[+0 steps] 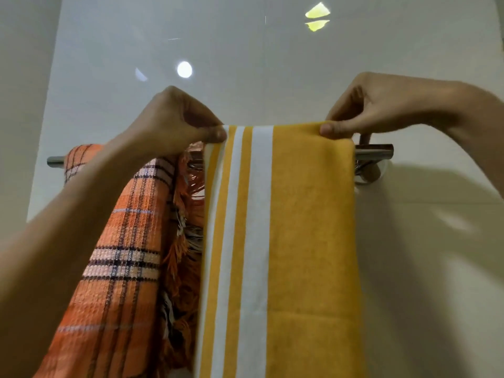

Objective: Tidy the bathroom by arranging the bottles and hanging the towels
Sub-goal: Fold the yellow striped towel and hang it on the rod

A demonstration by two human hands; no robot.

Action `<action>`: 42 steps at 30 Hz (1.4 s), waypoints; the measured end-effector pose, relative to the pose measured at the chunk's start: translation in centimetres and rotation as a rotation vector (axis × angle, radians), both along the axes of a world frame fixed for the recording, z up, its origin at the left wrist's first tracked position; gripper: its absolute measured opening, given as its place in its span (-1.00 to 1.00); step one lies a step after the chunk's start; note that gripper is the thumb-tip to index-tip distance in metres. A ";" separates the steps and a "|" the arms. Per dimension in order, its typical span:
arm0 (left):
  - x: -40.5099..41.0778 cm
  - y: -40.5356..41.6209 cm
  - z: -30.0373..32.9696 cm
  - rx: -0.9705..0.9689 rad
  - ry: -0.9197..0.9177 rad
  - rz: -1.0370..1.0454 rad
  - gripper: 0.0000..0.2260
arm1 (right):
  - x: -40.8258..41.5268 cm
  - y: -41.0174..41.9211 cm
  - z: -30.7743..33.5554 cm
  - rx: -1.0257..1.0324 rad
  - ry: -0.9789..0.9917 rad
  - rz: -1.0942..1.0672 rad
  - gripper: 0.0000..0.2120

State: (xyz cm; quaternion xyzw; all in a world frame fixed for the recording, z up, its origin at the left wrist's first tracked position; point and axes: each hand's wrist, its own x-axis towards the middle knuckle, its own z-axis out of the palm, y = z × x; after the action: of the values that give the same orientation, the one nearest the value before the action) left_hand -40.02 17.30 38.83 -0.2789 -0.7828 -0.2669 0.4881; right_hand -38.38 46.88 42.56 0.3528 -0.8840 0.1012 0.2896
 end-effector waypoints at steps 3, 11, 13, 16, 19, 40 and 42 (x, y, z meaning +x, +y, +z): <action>-1.0 0.9 1.1 -0.077 -0.121 0.137 -0.87 | -1.2 -1.0 1.2 0.058 -0.041 -0.136 -0.86; 2.3 -0.9 -1.8 -0.122 -0.235 -0.051 -0.64 | 1.0 1.0 -0.4 -0.014 -0.170 0.092 -0.76; 2.1 -0.5 -2.8 -0.075 -0.190 -0.038 -0.71 | 1.5 1.1 -1.1 0.050 -0.085 0.073 -0.75; 1.0 0.3 -2.4 0.035 -0.022 0.003 -0.93 | 1.4 0.6 -1.3 0.016 0.037 0.040 -0.76; 0.4 0.8 -1.0 0.040 -0.017 0.089 -0.91 | 0.3 0.0 -0.6 -0.023 0.120 -0.016 -0.84; -0.9 2.3 0.0 -0.069 -0.053 0.381 -0.87 | -0.5 -1.2 -1.0 0.042 0.024 -0.191 -0.85; -0.3 2.0 -0.3 -0.070 -0.002 0.402 -0.87 | -0.1 -1.0 -1.0 0.034 0.086 -0.208 -0.87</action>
State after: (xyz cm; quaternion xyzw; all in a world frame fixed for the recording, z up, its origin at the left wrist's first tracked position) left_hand -40.35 19.35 38.49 -0.1336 -0.8320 -0.1372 0.5208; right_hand -38.51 45.87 41.57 0.2681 -0.9041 0.0404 0.3302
